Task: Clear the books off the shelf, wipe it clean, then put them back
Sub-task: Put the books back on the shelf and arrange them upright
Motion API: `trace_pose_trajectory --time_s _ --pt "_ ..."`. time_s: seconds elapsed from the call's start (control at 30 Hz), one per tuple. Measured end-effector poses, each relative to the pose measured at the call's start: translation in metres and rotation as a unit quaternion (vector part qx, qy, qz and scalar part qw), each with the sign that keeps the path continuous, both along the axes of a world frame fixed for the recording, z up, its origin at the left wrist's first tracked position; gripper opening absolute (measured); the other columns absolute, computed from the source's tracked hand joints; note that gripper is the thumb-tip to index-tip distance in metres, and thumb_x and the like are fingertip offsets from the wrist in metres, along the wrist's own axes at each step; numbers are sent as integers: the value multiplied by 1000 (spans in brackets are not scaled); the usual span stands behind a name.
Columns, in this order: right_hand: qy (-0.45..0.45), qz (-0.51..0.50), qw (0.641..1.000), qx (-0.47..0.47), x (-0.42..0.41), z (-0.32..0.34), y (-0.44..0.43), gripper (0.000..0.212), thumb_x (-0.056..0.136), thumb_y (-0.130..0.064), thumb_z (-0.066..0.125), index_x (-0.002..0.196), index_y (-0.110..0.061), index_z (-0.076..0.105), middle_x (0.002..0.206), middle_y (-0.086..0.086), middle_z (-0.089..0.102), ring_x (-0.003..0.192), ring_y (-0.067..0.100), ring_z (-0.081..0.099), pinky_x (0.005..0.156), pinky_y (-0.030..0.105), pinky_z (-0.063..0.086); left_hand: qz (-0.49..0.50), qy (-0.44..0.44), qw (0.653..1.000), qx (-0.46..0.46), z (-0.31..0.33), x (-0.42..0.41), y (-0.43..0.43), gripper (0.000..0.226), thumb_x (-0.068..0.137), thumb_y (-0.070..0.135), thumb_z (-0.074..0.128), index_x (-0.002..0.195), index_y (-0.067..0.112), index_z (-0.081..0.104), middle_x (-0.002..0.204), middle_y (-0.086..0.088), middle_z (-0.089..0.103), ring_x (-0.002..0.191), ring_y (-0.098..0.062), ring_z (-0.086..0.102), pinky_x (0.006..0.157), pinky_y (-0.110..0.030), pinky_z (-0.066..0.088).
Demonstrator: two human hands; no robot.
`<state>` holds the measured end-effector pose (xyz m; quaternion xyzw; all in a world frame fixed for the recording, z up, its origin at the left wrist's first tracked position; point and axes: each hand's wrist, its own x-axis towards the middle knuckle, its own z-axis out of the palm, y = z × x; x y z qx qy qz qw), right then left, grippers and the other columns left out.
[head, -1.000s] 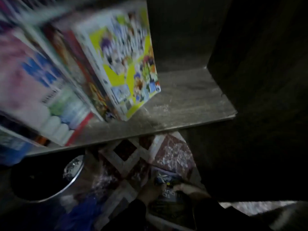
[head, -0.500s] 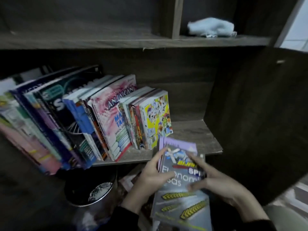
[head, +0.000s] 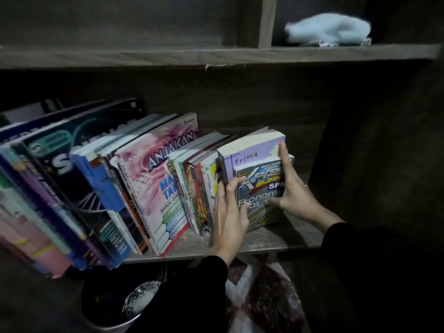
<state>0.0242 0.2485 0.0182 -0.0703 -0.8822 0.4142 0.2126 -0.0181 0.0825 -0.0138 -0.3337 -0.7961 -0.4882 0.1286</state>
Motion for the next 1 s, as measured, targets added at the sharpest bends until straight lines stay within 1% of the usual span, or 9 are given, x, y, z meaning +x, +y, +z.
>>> trace_pose_trajectory --time_s 0.07,0.13,0.3,0.43,0.53,0.67,0.77,0.87,1.0 --pt "-4 16 1000 3 -13 -4 13 136 69 8 76 131 -69 -18 138 -15 18 127 9 39 91 21 51 31 27 999 -10 -10 -3 12 66 90 11 61 126 49 21 146 -12 31 134 -19 32 100 -23 22" --pt "-10 12 1000 17 -23 -6 24 135 69 4 78 134 -66 -17 146 -10 22 131 15 39 101 40 47 65 53 996 -28 -20 -5 23 68 89 12 63 132 45 22 144 -19 30 131 -29 36 97 -33 38" --pt "-3 -24 998 62 -43 -4 34 122 77 1 69 135 -66 -15 117 2 50 85 19 61 77 33 51 106 89 984 -110 -45 -5 37 88 81 19 73 148 32 18 147 -27 31 128 -36 35 76 -45 54" --pt "-29 -47 994 98 -32 -19 16 108 84 -5 63 139 -62 -11 129 8 41 110 24 55 98 47 46 122 83 974 -173 -59 0 31 108 74 30 77 153 22 3 151 -27 20 129 -37 32 87 -47 50" --pt "-76 -107 990 49 -12 -55 3 98 88 -16 64 146 -50 -7 137 14 39 126 34 46 104 44 38 91 86 973 -193 -73 8 22 94 84 29 64 152 15 0 153 -23 19 134 -36 29 97 -46 45" --pt "-119 -146 982 -23 -2 -95 -21 87 89 -12 62 153 -29 6 142 19 35 134 35 36 110 41 30 34 81 976 -201 -92 18 15 82 81 3 38 151 8 -5 158 -19 -2 146 -33 5 112 -47 30" --pt "-118 -176 977 -36 -16 -103 -29 82 90 -5 54 153 -20 4 145 20 33 136 35 26 111 39 22 4 33 977 -209 -89 15 21 90 69 -1 14 144 17 -30 153 -7 -33 143 -25 -24 105 -43 41" --pt "-130 -197 970 -48 -31 -99 -24 79 91 -4 50 153 -16 2 148 20 30 139 37 20 115 43 16 -18 6 968 -251 -82 10 31 98 73 -8 25 128 28 -48 137 3 -55 130 -16 -46 108 -34 38" --pt "-146 -203 967 -49 -31 -93 -12 79 91 -3 53 153 -18 6 145 24 35 136 37 29 113 41 24 -28 14 964 -265 -74 9 34 107 80 -7 41 128 26 -48 137 0 -55 130 -18 -47 118 -37 18"
